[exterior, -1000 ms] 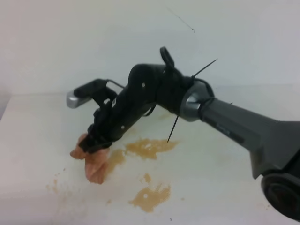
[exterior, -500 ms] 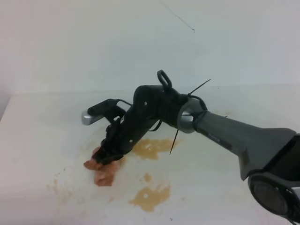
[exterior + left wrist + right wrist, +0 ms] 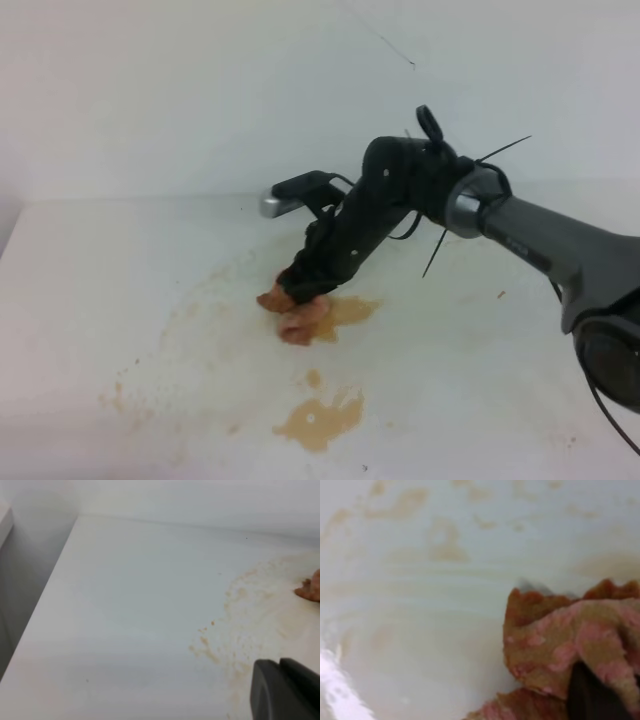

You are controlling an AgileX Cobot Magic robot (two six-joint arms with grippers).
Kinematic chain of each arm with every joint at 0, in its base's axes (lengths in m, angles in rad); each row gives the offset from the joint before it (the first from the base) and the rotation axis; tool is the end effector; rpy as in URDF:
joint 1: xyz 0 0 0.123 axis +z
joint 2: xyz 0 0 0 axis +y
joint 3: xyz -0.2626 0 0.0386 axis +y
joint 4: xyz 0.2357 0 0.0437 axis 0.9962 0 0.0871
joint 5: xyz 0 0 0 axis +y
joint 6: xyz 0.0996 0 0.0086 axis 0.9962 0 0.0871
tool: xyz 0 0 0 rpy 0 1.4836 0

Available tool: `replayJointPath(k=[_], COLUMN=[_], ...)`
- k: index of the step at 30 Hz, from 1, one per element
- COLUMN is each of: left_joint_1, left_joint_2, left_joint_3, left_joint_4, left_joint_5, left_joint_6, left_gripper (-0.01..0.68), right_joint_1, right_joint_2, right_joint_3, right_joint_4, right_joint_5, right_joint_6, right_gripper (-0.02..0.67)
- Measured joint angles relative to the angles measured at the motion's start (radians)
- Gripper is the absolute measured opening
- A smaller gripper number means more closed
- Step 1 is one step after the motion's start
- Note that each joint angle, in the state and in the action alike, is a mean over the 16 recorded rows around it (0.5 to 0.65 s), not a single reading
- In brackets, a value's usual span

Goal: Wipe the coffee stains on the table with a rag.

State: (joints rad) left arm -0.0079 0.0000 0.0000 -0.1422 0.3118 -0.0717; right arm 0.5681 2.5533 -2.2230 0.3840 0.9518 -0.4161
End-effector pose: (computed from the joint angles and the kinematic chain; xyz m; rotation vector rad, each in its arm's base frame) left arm 0.0705 -0.0049 0.1832 -0.1475 1.7903 -0.1930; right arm 0.4177 0.3028 0.1142 -1.0951 2.5223 0.5308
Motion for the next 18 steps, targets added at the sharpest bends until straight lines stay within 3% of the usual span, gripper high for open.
replayJointPath(k=[18], left_joint_1=[0.0], left_joint_2=[0.0], left_joint_3=[0.0], left_joint_4=[0.0], left_joint_5=[0.0], left_joint_6=[0.0], left_gripper=[-0.002], right_joint_1=[-0.106], right_joint_2=[-0.079], right_joint_3=[0.084], right_joint_4=[-0.101], right_joint_5=[0.158], right_joint_6=[-0.043], right_gripper=[0.039])
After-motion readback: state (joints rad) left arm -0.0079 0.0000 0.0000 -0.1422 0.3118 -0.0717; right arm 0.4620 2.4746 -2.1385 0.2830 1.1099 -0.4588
